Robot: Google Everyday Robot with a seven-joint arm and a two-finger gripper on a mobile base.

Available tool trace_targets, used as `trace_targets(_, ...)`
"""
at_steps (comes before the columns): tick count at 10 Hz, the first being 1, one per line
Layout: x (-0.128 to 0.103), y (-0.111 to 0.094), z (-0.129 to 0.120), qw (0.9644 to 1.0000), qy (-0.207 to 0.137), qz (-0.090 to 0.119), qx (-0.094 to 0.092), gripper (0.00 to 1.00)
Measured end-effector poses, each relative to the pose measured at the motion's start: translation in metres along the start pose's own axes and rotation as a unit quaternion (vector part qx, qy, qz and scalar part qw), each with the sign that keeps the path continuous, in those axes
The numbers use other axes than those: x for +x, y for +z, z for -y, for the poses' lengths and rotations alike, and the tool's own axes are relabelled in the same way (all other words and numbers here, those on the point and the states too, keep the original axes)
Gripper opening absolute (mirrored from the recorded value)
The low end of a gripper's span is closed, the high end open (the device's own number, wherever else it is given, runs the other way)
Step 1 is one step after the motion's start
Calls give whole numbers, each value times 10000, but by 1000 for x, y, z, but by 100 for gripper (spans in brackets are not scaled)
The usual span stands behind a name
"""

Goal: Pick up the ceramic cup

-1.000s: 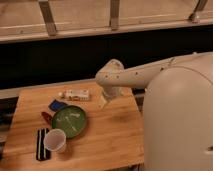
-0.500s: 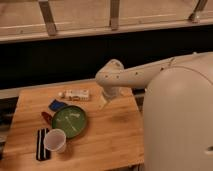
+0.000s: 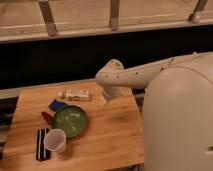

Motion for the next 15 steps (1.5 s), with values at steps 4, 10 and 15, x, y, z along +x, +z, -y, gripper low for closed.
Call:
trace_targets(4, 0, 0, 0, 10000, 0, 0, 0, 80)
trace_targets(10, -1, -2, -3, 10000, -59, 56, -5, 80)
trace_targets(15, -11, -80, -93, 9898, -1062, 947, -81, 80)
